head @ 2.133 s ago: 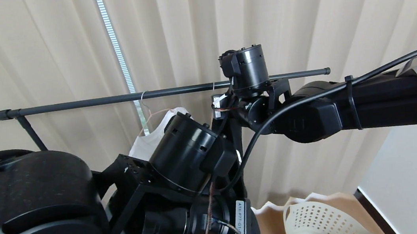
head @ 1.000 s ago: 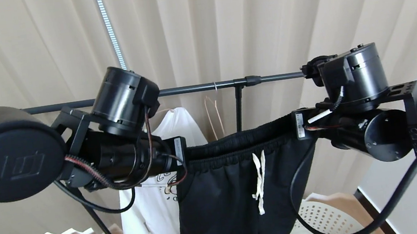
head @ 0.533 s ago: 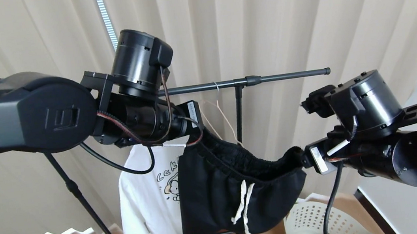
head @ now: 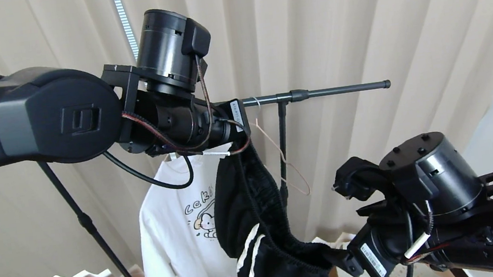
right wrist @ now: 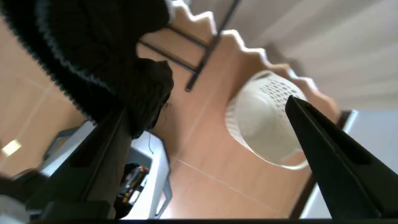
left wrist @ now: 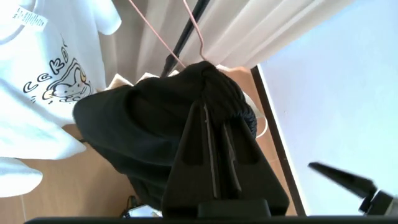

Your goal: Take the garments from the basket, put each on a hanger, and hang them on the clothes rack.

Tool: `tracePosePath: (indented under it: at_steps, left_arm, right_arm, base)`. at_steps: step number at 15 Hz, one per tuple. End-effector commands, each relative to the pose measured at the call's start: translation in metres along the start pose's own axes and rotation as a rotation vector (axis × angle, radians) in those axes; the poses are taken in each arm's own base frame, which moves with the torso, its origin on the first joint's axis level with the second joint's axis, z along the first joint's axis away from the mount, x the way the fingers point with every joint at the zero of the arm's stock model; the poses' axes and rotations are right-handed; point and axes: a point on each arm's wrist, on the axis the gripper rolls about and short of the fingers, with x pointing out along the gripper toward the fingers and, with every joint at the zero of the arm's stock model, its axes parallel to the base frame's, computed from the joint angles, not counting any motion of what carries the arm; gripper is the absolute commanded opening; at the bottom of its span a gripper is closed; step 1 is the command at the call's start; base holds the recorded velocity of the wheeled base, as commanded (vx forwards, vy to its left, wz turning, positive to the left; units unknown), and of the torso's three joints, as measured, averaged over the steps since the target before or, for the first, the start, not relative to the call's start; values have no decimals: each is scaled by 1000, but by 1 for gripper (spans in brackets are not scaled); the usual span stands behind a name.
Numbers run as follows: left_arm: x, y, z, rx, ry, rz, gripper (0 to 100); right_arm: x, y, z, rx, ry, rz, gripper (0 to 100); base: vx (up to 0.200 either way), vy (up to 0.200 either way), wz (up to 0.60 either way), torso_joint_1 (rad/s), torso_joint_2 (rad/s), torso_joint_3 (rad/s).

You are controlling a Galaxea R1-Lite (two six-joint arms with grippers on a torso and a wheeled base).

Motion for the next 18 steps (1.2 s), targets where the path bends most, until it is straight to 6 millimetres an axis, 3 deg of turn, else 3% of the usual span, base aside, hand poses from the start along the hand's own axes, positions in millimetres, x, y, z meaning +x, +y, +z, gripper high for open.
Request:
tracePosePath:
  at_steps: [1, 2, 6, 7, 11, 18]
  left_arm:
    - [-5, 0, 2, -1, -11, -7, 0]
    - [-9, 0, 3, 4, -17, -9, 0]
    - [-12, -1, 4, 4, -21, -15, 0]
    - [-13, -2, 5, 3, -28, -17, 0]
    - [-14, -1, 6, 1, -36, -7, 0]
    - [-15, -7, 2, 21, -30, -21, 0]
  right_arm:
    - [-2, 2, -5, -8, -14, 58, 100]
    - [2, 5, -7, -7, -59, 139, 100]
    - [5, 13, -12, -18, -109, 192, 100]
    - [7, 14, -22, -68, -78, 192, 100]
    - [-5, 11, -36, -168, -143, 325, 100]
    - [10, 18, -21, -96, -248, 335, 100]
  base:
    - [0, 0, 0, 0, 0, 0]
    - [0, 0, 0, 0, 0, 0]
    - [0, 0, 0, 0, 0, 0]
    - [0, 0, 0, 0, 0, 0]
    - [0, 0, 0, 0, 0, 0]
    - [0, 0, 0, 0, 0, 0]
